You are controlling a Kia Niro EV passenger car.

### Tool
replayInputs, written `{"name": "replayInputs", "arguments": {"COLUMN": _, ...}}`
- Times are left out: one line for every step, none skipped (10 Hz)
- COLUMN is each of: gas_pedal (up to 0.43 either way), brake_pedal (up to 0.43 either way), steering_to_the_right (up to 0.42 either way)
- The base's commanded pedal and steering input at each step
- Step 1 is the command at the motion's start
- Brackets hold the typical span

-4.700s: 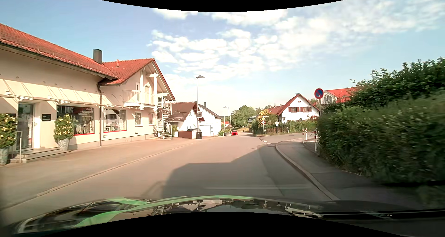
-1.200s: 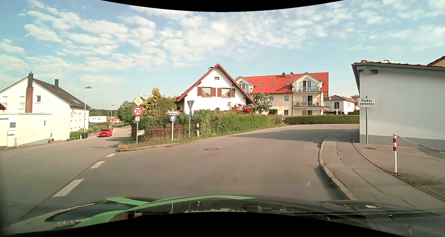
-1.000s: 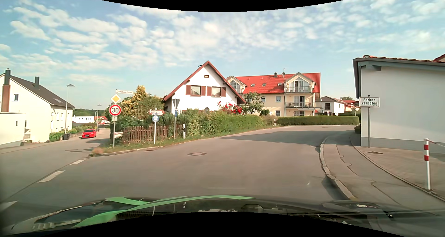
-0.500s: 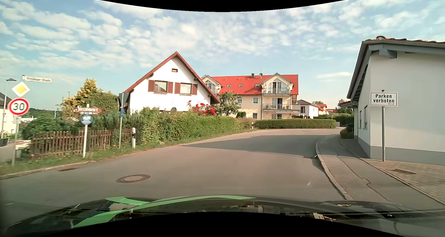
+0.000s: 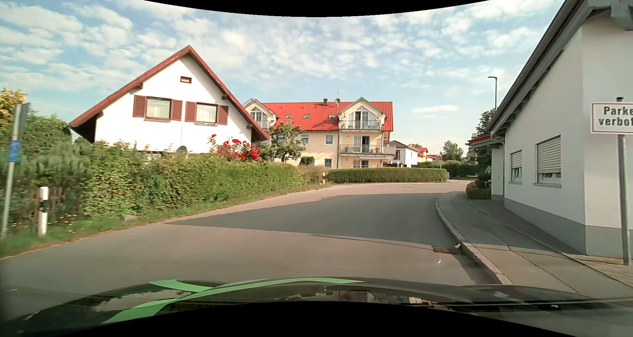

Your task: Follow the waypoints while adhering to traffic rules and regulations

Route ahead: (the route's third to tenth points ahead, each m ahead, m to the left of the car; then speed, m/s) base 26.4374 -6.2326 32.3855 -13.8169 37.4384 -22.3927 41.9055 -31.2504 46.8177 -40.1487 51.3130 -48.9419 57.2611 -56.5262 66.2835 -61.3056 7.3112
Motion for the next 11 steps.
{"name": "replayInputs", "arguments": {"gas_pedal": 0.15, "brake_pedal": 0.0, "steering_to_the_right": 0.136}}
{"name": "replayInputs", "arguments": {"gas_pedal": 0.118, "brake_pedal": 0.0, "steering_to_the_right": 0.135}}
{"name": "replayInputs", "arguments": {"gas_pedal": 0.098, "brake_pedal": 0.0, "steering_to_the_right": 0.132}}
{"name": "replayInputs", "arguments": {"gas_pedal": 0.067, "brake_pedal": 0.0, "steering_to_the_right": 0.122}}
{"name": "replayInputs", "arguments": {"gas_pedal": 0.067, "brake_pedal": 0.0, "steering_to_the_right": 0.111}}
{"name": "replayInputs", "arguments": {"gas_pedal": 0.067, "brake_pedal": 0.0, "steering_to_the_right": 0.096}}
{"name": "replayInputs", "arguments": {"gas_pedal": 0.067, "brake_pedal": 0.0, "steering_to_the_right": 0.088}}
{"name": "replayInputs", "arguments": {"gas_pedal": 0.059, "brake_pedal": 0.0, "steering_to_the_right": 0.084}}
{"name": "replayInputs", "arguments": {"gas_pedal": 0.059, "brake_pedal": 0.0, "steering_to_the_right": 0.081}}
{"name": "replayInputs", "arguments": {"gas_pedal": 0.059, "brake_pedal": 0.0, "steering_to_the_right": 0.08}}
{"name": "replayInputs", "arguments": {"gas_pedal": 0.059, "brake_pedal": 0.0, "steering_to_the_right": 0.08}}
